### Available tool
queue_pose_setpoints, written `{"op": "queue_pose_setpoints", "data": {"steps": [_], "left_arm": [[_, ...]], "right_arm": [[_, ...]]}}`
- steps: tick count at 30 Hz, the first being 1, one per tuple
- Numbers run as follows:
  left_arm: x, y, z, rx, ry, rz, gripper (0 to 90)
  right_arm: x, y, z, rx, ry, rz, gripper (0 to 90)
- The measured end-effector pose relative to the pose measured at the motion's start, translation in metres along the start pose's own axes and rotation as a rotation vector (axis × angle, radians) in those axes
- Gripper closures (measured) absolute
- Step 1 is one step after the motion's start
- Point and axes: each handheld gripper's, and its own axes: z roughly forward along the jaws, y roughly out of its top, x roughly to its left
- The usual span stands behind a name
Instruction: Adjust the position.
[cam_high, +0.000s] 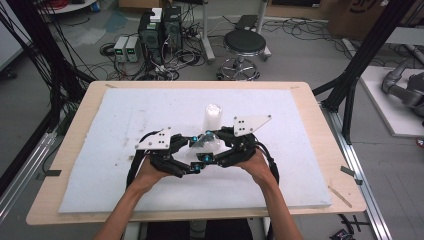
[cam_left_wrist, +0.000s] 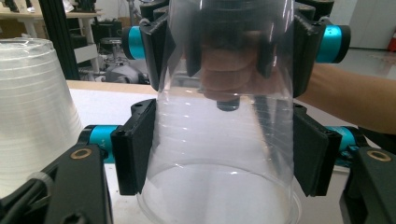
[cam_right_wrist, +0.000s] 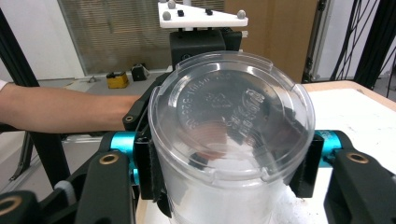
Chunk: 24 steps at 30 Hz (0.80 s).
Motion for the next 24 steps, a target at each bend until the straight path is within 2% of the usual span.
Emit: {"op": "queue_pose_setpoints", "data": {"steps": [1,3,4,5,8,16,19,22,24], "left_arm": [[0.000,0.000,0.000,0.002,-0.002,0.001,32.4],[0.000,0.000,0.000,0.007,0.004,-0.003,32.5],[0.000,0.000,0.000,0.007,0.004,-0.003,32.5],[0.001,0.000,-0.001,0.010,0.004,-0.002,32.5],[0.001,0.000,-0.002,0.008,0.006,-0.002,32.4],[0.000,0.000,-0.002,0.027,0.004,-0.011,32.4],[-0.003,0.004,-0.009,0.092,0.012,0.004,32.8],[-0.002,0.009,-0.015,0.202,0.022,-0.002,32.8],[-0.002,0.013,-0.019,0.275,0.020,-0.009,32.8]], "right_arm": [[0.000,0.000,0.000,0.000,0.000,-0.003,37.1],[0.002,0.000,0.002,0.000,0.008,0.001,17.0],[0.002,0.000,0.002,0.000,0.008,0.001,17.0],[0.004,0.001,0.002,-0.004,-0.003,0.014,13.0],[0.004,0.001,0.001,-0.013,-0.002,0.015,13.1],[0.004,0.000,0.001,0.008,-0.010,0.010,13.0],[0.005,0.002,-0.003,0.038,-0.025,-0.001,13.1],[0.007,0.004,-0.009,0.082,-0.043,-0.008,13.0],[0.008,0.006,-0.010,0.132,-0.063,-0.011,13.1]]}}
